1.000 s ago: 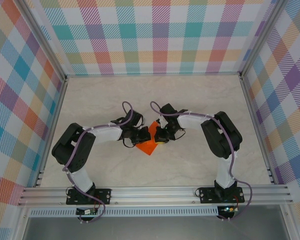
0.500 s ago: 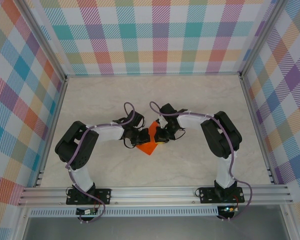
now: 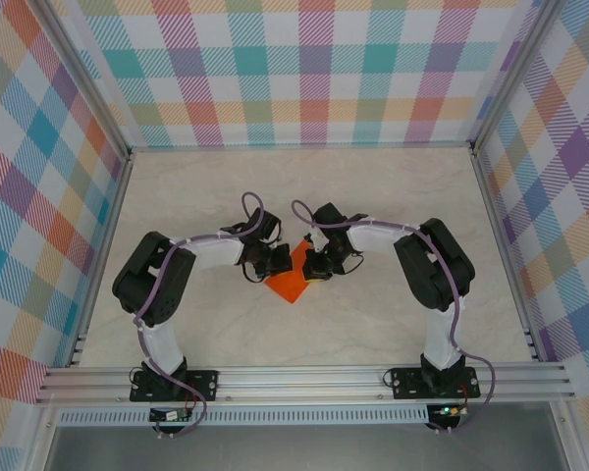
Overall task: Fold a paper plane with a square sheet of paper (pick it up from the middle)
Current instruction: Fold the triangle a second time at the center of the table.
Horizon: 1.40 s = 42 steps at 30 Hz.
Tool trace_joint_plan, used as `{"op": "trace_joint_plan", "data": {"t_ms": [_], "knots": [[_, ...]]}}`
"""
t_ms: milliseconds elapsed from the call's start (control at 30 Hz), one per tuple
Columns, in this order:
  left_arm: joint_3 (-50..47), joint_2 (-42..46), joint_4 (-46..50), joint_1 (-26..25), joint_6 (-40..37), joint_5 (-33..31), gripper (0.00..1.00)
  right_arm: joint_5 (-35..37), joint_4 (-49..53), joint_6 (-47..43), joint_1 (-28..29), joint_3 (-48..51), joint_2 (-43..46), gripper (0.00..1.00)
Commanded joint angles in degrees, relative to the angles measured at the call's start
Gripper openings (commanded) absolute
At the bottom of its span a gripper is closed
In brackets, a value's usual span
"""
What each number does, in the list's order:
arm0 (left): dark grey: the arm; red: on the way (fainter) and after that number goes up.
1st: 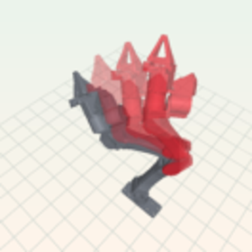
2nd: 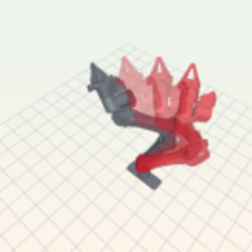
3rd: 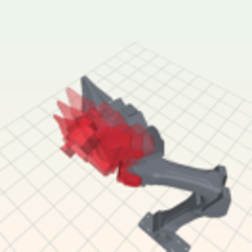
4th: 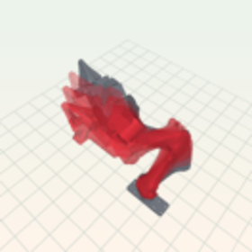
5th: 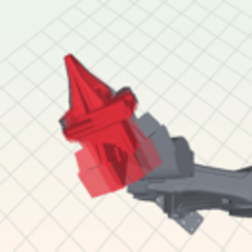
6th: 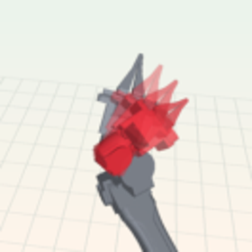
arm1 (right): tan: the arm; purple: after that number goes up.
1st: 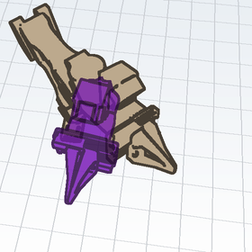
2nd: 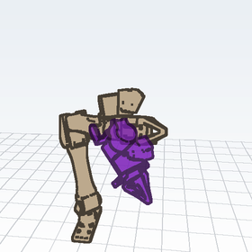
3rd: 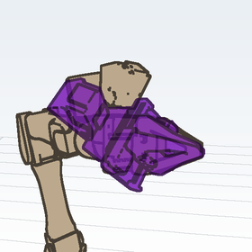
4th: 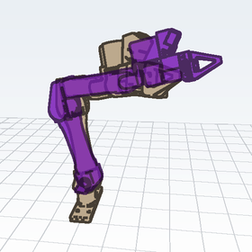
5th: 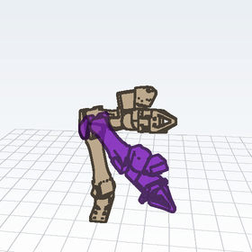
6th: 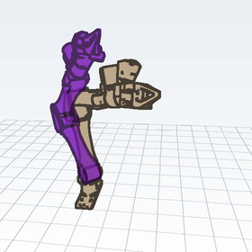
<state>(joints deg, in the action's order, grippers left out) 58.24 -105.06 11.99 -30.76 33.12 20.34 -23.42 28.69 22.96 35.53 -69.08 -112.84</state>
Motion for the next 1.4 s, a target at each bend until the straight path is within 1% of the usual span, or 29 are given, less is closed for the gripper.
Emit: {"op": "trace_joint_plan", "data": {"t_ms": [0, 200, 367, 467, 567, 833, 1067, 1233, 1367], "knots": [[-1.1, -1.1, 0.7, 4.8, -3.3, -5.4, 0.03, 9.7, 6.7, -2.0, -0.3, 2.5, -5.0, 0.06], [-1.1, 0.4, -1.7, 8.6, -4.4, 0.1, 0.03, 9.5, 6.6, -2.1, -0.3, 2.6, -5.3, 0.06], [-2.5, 5.7, -5.4, 7.6, -4.1, 6.6, 0.03, 8.9, 6.6, -2.0, -0.3, 2.4, -5.2, 0.06], [-5.7, 9.0, -8.8, 6.2, -2.5, 7.9, 0.02, 8.4, 6.6, -2.0, -0.3, 2.0, -5.3, 0.06], [-8.0, 8.9, -11.6, 4.9, -0.7, 9.6, 0.02, 8.2, 6.7, -2.1, -0.3, 1.8, -5.5, 0.06], [-6.3, 3.1, -12.1, 1.9, -0.8, 9.9, 0.00, 7.9, 6.9, -1.7, -0.3, 1.4, -5.5, 0.06], [-5.8, -0.4, -11.7, 1.9, -1.0, 8.5, 0.00, 7.8, 7.2, -1.9, -0.5, 1.1, -5.5, 0.06], [-6.3, -1.1, -9.9, 1.9, -1.5, 6.2, 0.00, 7.4, 7.0, -1.8, -0.6, 1.0, -5.0, 0.06], [-7.0, -1.4, -8.5, 1.9, -1.5, 4.7, 0.00, 5.5, 5.8, -1.0, -0.9, 0.4, -3.6, 0.06]]}}
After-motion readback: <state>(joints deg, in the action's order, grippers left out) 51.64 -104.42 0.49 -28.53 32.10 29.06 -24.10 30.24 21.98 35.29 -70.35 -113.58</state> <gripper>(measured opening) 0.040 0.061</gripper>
